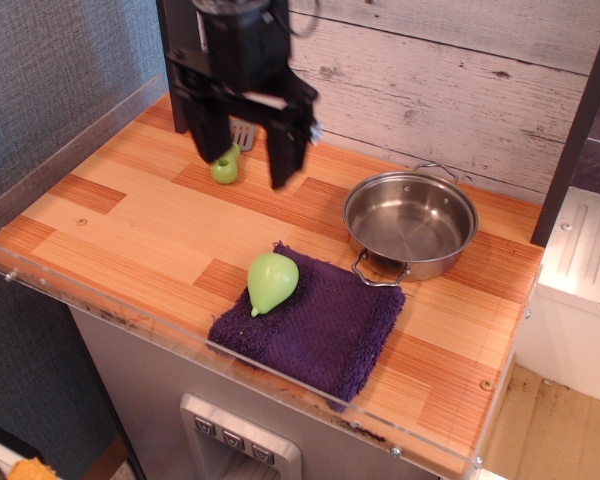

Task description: Put food between spoon and pan

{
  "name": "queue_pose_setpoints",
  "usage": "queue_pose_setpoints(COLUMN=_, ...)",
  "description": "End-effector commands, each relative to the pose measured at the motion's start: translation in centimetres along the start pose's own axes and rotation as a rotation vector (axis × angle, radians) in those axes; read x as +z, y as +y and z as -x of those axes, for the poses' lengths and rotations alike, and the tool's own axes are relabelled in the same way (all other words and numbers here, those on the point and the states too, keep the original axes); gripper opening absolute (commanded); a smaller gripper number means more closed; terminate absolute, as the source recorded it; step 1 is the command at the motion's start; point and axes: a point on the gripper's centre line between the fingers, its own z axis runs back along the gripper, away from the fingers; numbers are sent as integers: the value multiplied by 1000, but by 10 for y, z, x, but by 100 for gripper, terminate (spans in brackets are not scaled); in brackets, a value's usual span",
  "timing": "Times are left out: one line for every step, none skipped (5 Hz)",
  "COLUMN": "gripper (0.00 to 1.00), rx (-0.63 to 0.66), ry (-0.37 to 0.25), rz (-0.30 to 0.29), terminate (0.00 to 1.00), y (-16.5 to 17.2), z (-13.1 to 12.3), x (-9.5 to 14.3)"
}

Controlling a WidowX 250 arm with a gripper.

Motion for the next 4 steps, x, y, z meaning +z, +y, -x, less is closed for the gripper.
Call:
queue_pose_setpoints(gripper=100, rx=-77, ry=-58, rz=-27, terminate=0, y=-19, z=31, x=-4)
queue_pose_setpoints(gripper=100, rx=-76, ry=-18, rz=-63, terminate=0, y=-12, z=32, x=-19)
queue_pose_setpoints(gripper=100, rx=-75, ry=-2, rz=-75, terminate=0, y=-13, z=29, x=-32)
queue_pose_setpoints(gripper=100, rx=-79, ry=21, rz=-92, terminate=0, y=-18, z=24, x=-43)
